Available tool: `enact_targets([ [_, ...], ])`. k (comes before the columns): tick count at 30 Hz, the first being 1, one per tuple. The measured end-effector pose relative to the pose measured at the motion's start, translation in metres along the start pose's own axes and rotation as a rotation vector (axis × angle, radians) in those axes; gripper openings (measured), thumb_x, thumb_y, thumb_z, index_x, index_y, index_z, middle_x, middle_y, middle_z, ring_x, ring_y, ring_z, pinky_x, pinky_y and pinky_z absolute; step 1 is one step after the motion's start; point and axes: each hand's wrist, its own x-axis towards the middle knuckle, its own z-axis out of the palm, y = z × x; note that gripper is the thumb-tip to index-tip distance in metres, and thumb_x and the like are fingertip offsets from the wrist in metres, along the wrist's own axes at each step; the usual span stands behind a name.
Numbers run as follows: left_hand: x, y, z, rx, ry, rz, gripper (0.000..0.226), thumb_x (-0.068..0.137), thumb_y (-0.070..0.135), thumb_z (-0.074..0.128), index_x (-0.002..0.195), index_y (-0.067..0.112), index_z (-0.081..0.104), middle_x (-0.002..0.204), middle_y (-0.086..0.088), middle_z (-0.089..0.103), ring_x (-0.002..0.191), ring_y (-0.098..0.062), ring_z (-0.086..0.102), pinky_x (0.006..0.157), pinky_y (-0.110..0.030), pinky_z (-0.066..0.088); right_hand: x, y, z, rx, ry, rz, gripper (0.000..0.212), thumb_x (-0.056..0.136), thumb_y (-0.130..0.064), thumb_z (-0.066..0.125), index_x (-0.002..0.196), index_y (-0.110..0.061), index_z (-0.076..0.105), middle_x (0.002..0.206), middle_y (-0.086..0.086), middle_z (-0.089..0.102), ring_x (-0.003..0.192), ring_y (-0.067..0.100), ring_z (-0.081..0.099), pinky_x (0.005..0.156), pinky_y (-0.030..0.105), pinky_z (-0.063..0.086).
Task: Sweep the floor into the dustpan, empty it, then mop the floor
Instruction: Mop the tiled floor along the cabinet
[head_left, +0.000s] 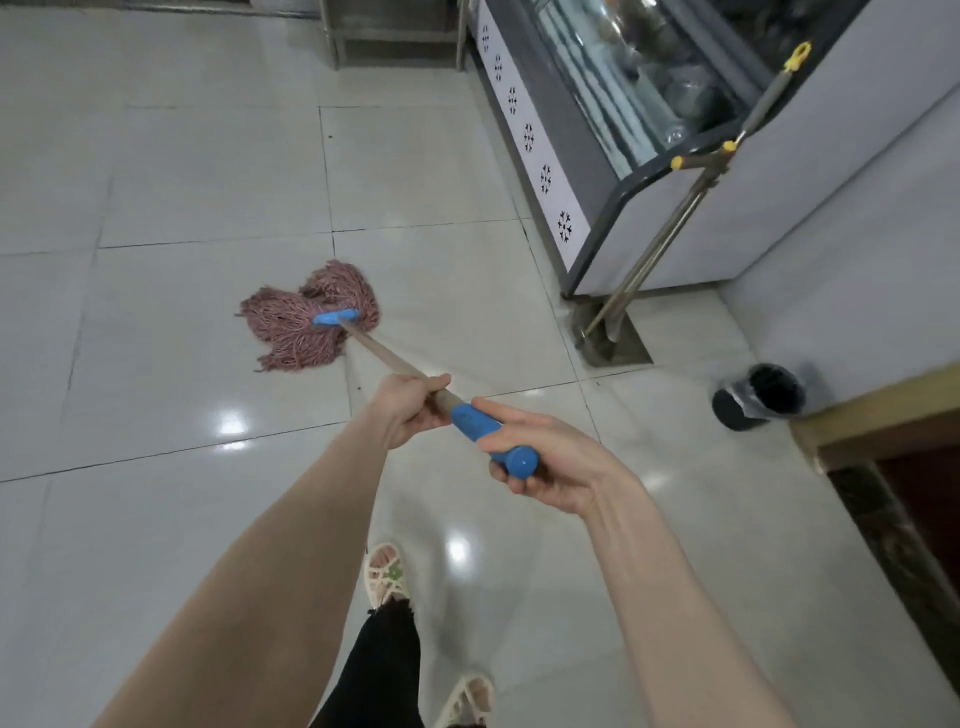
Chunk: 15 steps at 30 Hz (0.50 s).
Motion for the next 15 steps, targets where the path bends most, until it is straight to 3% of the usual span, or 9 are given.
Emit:
enact_targets([
  [2, -0.011, -0.024, 0.033, 0.020, -0.045, -0.003, 0.015, 0.091, 0.004, 0.061, 0.080, 0.000, 0.051, 0.068, -0.010, 0.051, 0.043, -0.013, 0.060, 0.044, -0.027, 0.055, -0.029, 0.020, -0.022, 0.033, 0.044, -0.007, 0.054, 0.083, -0.002, 0.062, 0.133, -0.021, 0.053, 0.091, 0.002, 0.061, 0.053, 0.011, 0.054, 0.041, 0.016, 0.041],
  [9, -0.051, -0.097, 0.143, 0.101, -0.210, -0.043, 0.017, 0.090, 0.008, 0.063, 0.079, 0.003, 0.051, 0.065, -0.008, 0.048, 0.056, -0.015, 0.055, 0.045, -0.027, 0.055, -0.116, 0.082, -0.089, 0.148, 0.242, -0.057, 0.057, 0.083, -0.002, 0.063, 0.136, -0.019, 0.051, 0.083, 0.005, 0.061, 0.051, 0.011, 0.053, 0.040, 0.016, 0.039],
  [15, -0.088, -0.128, 0.199, 0.167, -0.301, -0.081, 0.018, 0.093, 0.007, 0.058, 0.079, 0.007, 0.047, 0.068, -0.008, 0.050, 0.062, -0.016, 0.055, 0.048, -0.027, 0.058, -0.163, 0.110, -0.118, 0.256, 0.338, -0.074, 0.051, 0.086, -0.003, 0.060, 0.135, -0.016, 0.050, 0.053, 0.002, 0.060, 0.037, 0.009, 0.052, 0.035, 0.012, 0.041],
])
